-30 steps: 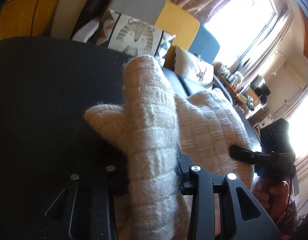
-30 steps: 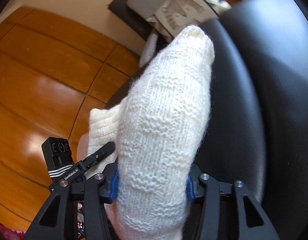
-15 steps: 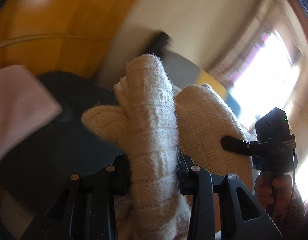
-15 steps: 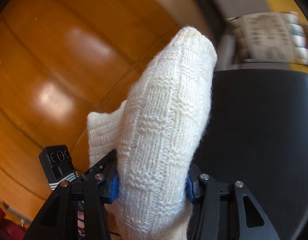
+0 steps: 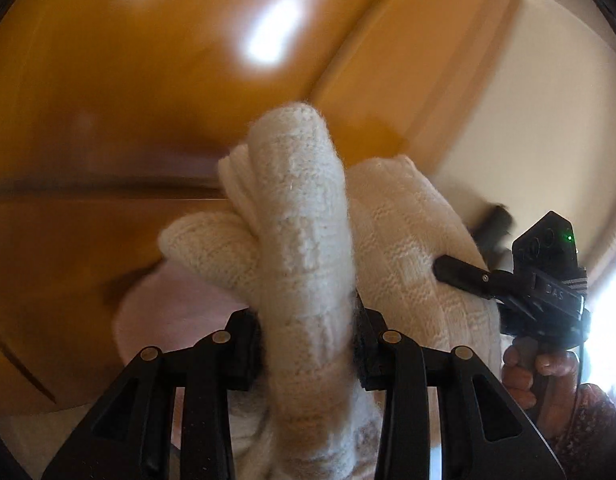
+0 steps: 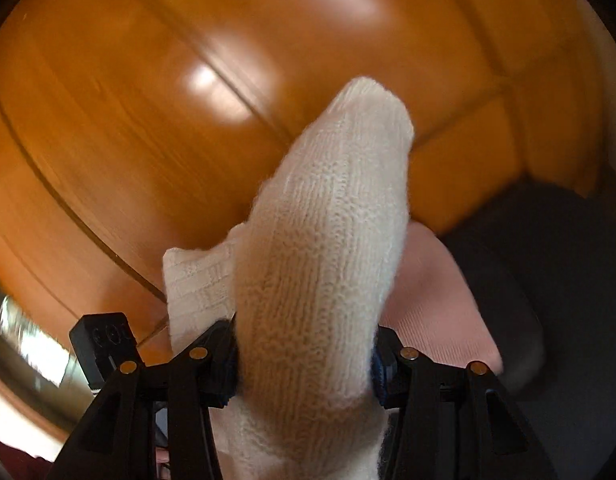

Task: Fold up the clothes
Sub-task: 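Lift the folded sweater with both grippers and carry it onto the pink cloth, then open both grippers to release the sweater onto the pink cloth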

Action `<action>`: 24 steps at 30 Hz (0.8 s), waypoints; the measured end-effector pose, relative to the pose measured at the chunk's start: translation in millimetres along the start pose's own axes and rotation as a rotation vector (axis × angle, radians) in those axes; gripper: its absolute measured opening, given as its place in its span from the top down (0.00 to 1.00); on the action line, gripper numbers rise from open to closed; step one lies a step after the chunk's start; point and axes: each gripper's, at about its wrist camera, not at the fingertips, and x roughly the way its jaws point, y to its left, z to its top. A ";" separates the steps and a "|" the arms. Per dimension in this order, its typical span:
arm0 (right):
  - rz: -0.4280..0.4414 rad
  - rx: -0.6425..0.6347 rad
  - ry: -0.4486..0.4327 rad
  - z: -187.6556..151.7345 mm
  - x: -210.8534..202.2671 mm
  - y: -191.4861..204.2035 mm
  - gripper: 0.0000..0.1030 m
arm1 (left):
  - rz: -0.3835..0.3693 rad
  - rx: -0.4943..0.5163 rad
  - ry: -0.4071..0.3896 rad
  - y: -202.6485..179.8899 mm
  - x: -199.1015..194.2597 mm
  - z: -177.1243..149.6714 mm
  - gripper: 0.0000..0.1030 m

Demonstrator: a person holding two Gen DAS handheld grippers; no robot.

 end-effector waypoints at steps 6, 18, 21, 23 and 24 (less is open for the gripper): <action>-0.051 0.020 0.170 35.6 112.5 -84.7 0.51 | 0.137 -0.155 0.117 78.9 71.4 -37.3 0.58; -0.043 0.022 0.116 -12.5 23.6 -154.7 0.38 | 0.079 -0.221 -0.024 100.7 57.1 -56.3 0.25; -0.196 -0.043 0.000 -6.8 -12.3 -146.9 0.38 | 0.164 -0.159 -0.124 82.9 25.8 -59.0 0.27; -0.267 -0.154 -0.073 -20.2 -14.5 -107.7 0.40 | 0.147 -0.096 -0.179 61.2 11.5 -57.0 0.27; -0.295 -0.209 -0.105 -27.5 -15.2 -88.7 0.40 | 0.136 -0.039 -0.206 43.1 8.5 -54.9 0.27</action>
